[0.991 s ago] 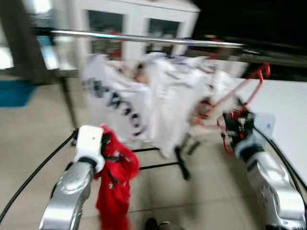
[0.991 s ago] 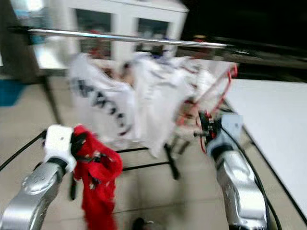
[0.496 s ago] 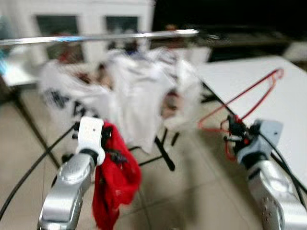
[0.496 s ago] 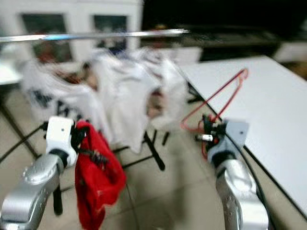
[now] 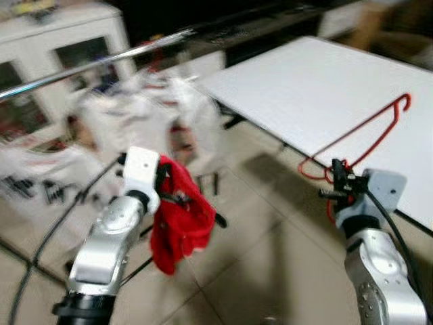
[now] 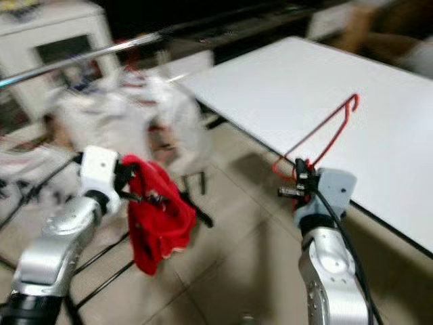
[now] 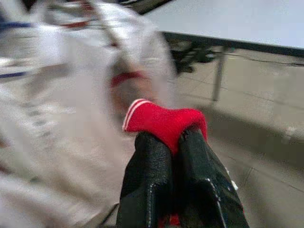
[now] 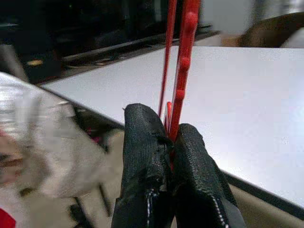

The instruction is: Hang hanger

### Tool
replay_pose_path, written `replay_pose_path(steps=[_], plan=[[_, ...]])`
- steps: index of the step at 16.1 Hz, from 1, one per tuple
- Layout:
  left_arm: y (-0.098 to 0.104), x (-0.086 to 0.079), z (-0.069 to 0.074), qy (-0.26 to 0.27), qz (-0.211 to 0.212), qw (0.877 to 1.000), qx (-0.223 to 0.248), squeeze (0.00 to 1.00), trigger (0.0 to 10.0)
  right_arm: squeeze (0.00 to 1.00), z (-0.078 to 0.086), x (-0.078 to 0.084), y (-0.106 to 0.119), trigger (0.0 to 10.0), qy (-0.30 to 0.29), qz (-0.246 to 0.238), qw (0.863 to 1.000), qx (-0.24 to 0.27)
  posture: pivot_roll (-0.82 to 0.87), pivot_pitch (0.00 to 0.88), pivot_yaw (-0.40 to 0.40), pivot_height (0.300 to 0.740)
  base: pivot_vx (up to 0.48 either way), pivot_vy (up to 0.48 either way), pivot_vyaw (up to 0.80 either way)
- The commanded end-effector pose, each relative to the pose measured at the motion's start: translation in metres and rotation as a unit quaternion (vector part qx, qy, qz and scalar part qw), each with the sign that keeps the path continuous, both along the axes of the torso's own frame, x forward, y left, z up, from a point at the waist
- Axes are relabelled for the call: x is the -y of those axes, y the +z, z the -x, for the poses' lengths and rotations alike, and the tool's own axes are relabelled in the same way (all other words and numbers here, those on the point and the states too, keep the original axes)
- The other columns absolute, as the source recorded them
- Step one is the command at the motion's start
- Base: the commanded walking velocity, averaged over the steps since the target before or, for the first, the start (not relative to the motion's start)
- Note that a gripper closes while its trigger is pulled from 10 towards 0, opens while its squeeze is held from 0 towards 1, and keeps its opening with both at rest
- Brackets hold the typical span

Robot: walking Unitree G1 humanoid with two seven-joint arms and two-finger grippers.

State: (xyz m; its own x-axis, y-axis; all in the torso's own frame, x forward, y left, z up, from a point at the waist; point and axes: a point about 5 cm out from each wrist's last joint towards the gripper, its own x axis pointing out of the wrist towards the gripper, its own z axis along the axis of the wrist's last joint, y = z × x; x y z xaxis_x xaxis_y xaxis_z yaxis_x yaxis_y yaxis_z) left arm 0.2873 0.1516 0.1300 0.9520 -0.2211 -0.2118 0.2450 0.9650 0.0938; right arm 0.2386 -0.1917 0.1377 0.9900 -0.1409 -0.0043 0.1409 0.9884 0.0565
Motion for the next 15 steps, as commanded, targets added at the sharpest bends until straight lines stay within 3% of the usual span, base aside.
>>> replay_pose_path(steps=[1, 4, 5, 7, 11, 15], plan=[[0.008, -0.004, -0.001, 0.002, -0.004, 1.0, 0.023, 0.0, 10.0, 0.0, -0.002, -0.004, 0.003, 10.0, 0.008, 0.0, 1.0, 0.009, -0.17, 0.0, 0.077, 0.74, 0.0, 0.0, -0.8], [0.01, -0.006, -0.002, 0.012, 0.006, 1.0, 0.027, 0.0, 10.0, 0.0, -0.006, -0.005, 0.006, 10.0, 0.012, 0.0, 1.0, 0.019, -0.17, 0.0, 0.077, 0.74, 0.0, 0.0, -0.8], [0.01, -0.009, -0.003, 0.018, -0.002, 0.999, 0.029, 0.0, 10.0, 0.0, -0.007, -0.007, 0.006, 10.0, 0.03, -0.026, 0.999, 0.015, -0.17, 0.0, 0.077, 0.74, 0.0, 0.0, -0.8], [0.011, -0.008, -0.001, 0.002, -0.017, 0.999, 0.038, 0.0, 10.0, 0.0, -0.006, -0.008, 0.004, 10.0, 0.029, -0.036, 0.999, 0.008, -0.17, 0.0, 0.056, 0.74, 0.0, 0.0, -0.8], [0.01, -0.008, -0.001, 0.003, -0.016, 0.999, 0.035, 0.0, 10.0, 0.0, -0.004, -0.012, -0.011, 10.0, 0.051, -0.057, 0.996, -0.054, -0.17, 0.0, 0.051, 0.74, 0.0, 0.395, -0.8], [0.01, -0.007, -0.001, -0.007, -0.026, 0.999, 0.036, 0.0, 10.0, 0.0, -0.003, -0.01, -0.01, 10.0, 0.06, -0.054, 0.995, -0.056, -0.17, 0.0, 0.054, 0.74, 0.0, 0.48, -0.8]])
